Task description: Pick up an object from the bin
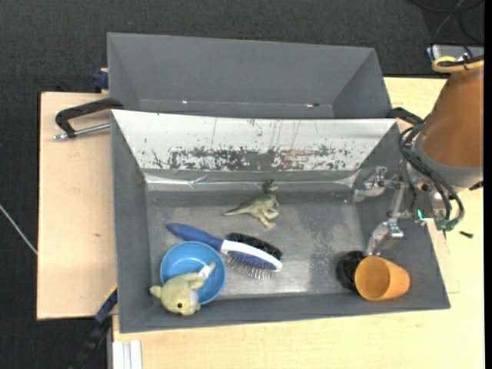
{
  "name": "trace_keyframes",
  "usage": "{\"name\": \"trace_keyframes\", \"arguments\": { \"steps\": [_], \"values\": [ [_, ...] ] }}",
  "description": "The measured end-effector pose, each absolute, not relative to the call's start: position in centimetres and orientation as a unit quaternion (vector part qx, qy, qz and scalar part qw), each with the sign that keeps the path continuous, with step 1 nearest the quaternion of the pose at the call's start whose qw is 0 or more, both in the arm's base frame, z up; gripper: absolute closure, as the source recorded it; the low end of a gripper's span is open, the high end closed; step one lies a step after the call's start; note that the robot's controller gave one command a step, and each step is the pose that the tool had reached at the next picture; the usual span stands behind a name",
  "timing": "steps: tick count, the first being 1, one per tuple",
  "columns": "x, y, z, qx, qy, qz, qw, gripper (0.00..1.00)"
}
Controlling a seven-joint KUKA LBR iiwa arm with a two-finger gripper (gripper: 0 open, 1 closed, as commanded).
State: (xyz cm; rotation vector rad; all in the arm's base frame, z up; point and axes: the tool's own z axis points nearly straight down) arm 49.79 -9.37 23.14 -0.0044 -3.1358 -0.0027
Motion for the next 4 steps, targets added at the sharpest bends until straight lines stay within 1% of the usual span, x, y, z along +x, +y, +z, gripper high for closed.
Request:
{"name": "trace_keyframes", "arguments": {
  "steps": [1, 2, 3, 4],
  "values": [
    [50.8, -13.8, 13.5, 0.038, -0.999, -0.006, -0.002, 0.00],
    [50.3, -13.1, 9.0, 0.077, -0.997, -0.006, -0.003, 0.00],
    [49.7, -8.2, 7.4, 0.188, -0.982, 0.000, -0.007, 0.00],
    [49.6, -8.3, 7.3, 0.187, -0.982, 0.001, -0.006, 1.00]
  ]
}}
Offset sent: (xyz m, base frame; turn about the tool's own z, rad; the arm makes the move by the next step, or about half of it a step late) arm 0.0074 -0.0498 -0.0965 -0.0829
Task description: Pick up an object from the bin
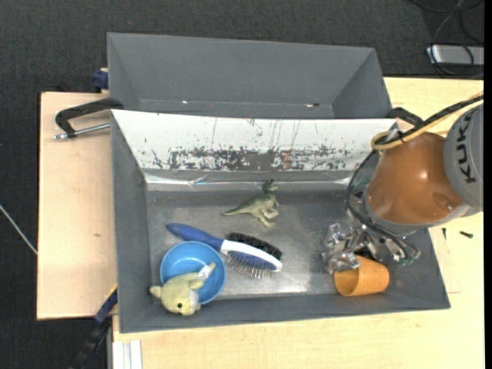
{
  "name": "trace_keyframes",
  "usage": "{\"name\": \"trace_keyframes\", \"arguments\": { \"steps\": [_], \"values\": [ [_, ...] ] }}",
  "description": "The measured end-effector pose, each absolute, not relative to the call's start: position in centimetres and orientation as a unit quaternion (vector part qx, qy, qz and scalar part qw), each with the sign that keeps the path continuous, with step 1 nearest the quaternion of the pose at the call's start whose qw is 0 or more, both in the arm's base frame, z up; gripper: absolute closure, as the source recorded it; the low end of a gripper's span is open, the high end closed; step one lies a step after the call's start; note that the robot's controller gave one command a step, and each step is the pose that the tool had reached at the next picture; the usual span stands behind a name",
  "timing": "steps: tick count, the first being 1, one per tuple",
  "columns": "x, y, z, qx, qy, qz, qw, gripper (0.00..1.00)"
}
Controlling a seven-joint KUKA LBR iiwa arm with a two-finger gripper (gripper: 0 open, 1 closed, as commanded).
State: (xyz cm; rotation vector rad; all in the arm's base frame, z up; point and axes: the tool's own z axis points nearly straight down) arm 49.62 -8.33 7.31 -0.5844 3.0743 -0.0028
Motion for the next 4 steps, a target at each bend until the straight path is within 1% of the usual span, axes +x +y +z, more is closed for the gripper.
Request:
{"name": "trace_keyframes", "arguments": {
  "steps": [1, 2, 3, 4],
  "values": [
    [50.6, -13.5, 22.4, -0.258, 0.966, -0.004, 0.007, 1.00],
    [49.6, -12.0, 13.6, -0.197, 0.980, 0.001, 0.002, 1.00],
    [49.8, -12.1, 14.0, -0.198, 0.980, -0.001, 0.004, 0.00],
    [50.3, -12.4, 8.4, -0.235, 0.972, -0.001, 0.003, 0.00]
  ]
}}
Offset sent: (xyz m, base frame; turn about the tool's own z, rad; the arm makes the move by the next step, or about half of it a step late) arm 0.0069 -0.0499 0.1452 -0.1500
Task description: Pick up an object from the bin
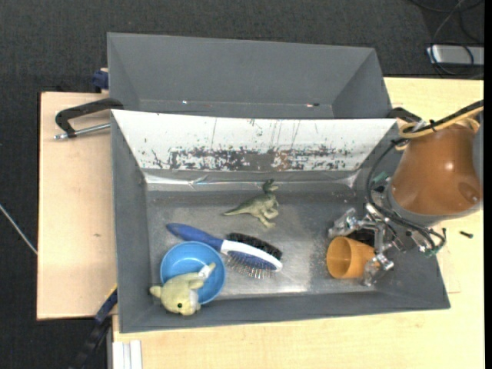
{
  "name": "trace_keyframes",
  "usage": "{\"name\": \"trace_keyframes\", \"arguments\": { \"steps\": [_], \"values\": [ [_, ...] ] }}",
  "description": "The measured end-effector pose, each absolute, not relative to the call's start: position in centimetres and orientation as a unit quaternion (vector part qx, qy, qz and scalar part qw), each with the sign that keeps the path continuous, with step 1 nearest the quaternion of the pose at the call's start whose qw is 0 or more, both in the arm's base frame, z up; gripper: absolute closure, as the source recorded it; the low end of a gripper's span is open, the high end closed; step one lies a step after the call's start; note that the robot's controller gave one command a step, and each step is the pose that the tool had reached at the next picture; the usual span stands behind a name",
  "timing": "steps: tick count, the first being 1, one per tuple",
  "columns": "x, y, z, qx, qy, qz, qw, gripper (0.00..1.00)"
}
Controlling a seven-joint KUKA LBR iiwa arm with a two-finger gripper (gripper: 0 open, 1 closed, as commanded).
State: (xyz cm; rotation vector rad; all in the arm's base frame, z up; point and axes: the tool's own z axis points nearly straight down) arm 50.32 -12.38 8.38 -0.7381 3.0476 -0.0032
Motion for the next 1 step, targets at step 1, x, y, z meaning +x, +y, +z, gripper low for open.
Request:
{"name": "trace_keyframes", "arguments": {
  "steps": [1],
  "values": [
    [50.22, -12.38, 8.21, -0.235, 0.972, 0.000, 0.001, 1.00]
  ]
}}
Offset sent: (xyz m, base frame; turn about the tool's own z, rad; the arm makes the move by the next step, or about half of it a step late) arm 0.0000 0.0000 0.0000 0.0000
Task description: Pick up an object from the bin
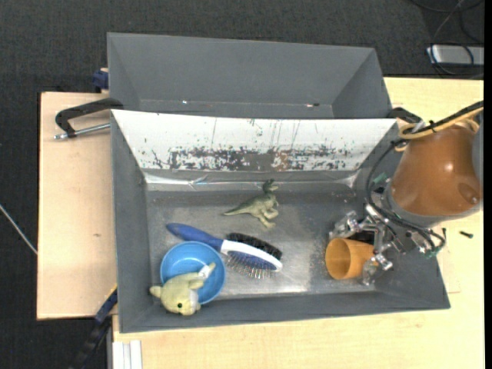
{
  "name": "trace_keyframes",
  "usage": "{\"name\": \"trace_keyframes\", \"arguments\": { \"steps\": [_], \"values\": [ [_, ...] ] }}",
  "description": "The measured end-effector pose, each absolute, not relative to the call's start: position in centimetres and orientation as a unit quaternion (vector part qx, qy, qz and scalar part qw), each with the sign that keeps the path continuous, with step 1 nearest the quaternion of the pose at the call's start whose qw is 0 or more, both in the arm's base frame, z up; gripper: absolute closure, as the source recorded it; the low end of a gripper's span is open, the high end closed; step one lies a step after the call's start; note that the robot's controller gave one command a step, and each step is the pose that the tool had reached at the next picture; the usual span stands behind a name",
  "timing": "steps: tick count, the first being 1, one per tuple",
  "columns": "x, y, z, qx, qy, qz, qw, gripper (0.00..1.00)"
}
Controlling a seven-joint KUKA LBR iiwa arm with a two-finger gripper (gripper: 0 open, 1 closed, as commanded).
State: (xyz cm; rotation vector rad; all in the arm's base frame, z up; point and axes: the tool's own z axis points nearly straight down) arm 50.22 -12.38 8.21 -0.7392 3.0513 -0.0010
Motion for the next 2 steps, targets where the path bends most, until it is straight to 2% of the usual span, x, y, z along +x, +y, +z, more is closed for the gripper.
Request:
{"name": "trace_keyframes", "arguments": {
  "steps": [1, 2],
  "values": [
    [51.2, -12.6, 19.1, -0.229, 0.973, -0.003, 0.007, 1.00],
    [54.3, -12.9, 30.8, -0.396, 0.918, -0.003, 0.005, 1.00]
  ]
}}
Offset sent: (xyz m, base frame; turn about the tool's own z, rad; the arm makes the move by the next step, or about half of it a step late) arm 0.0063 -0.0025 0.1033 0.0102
